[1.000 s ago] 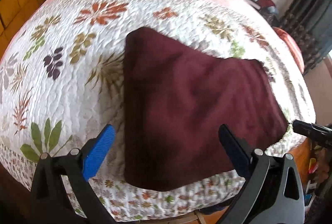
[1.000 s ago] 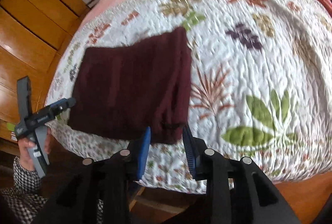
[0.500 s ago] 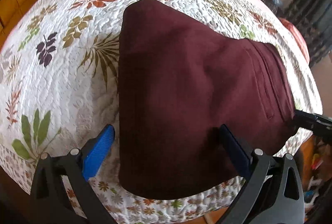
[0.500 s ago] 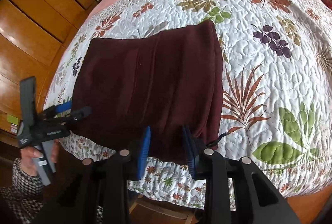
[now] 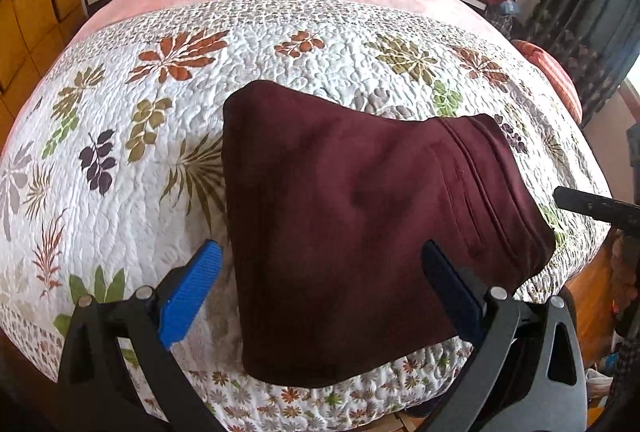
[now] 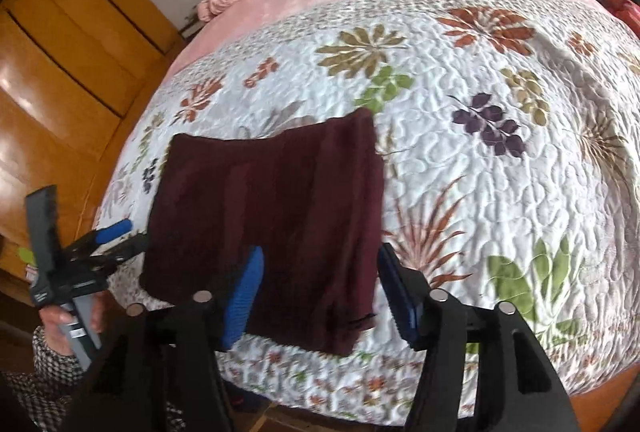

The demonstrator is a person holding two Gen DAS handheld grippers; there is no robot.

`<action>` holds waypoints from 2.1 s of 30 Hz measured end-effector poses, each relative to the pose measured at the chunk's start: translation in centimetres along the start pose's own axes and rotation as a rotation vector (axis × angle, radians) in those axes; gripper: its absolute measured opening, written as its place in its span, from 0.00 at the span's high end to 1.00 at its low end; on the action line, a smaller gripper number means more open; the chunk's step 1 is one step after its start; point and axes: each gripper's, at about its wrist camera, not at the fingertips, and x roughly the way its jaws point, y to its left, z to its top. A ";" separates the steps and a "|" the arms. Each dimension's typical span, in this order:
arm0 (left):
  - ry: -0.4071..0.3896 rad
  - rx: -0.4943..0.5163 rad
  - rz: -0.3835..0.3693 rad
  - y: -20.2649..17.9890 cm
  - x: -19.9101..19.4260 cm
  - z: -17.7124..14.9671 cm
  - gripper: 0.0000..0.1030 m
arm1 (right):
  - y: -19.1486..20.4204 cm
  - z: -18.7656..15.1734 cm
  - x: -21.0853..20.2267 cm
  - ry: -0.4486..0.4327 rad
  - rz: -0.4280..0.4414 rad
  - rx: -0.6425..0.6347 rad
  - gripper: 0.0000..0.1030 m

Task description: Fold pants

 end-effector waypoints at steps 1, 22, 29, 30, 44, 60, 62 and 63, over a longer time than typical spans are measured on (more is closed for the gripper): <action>0.000 0.005 -0.001 -0.1 0.1 0.1 0.03 | -0.4 0.1 0.2 0.006 0.004 0.002 0.37; 0.260 -0.187 -0.398 9.6 7.6 0.7 0.04 | -6.1 0.1 7.4 0.145 0.295 0.123 0.24; 0.330 -0.191 -0.538 8.4 10.1 0.6 0.04 | -7.3 0.3 9.0 0.217 0.435 0.183 0.24; 0.331 -0.183 -0.548 8.0 10.3 0.6 0.04 | -7.5 0.4 9.4 0.228 0.457 0.190 0.24; 0.334 -0.309 -0.564 7.1 10.2 0.1 0.58 | -3.8 1.5 10.7 0.196 0.422 0.092 0.51; 0.022 -0.255 -0.640 4.6 4.9 9.1 0.79 | 0.2 7.8 3.0 -0.050 0.423 -0.007 0.64; 0.001 -0.243 -0.628 4.7 5.6 11.2 0.78 | 0.0 9.7 2.7 -0.072 0.412 -0.019 0.64; -0.005 -0.250 -0.623 4.7 6.4 12.3 0.78 | -0.2 11.3 2.9 -0.081 0.401 -0.027 0.64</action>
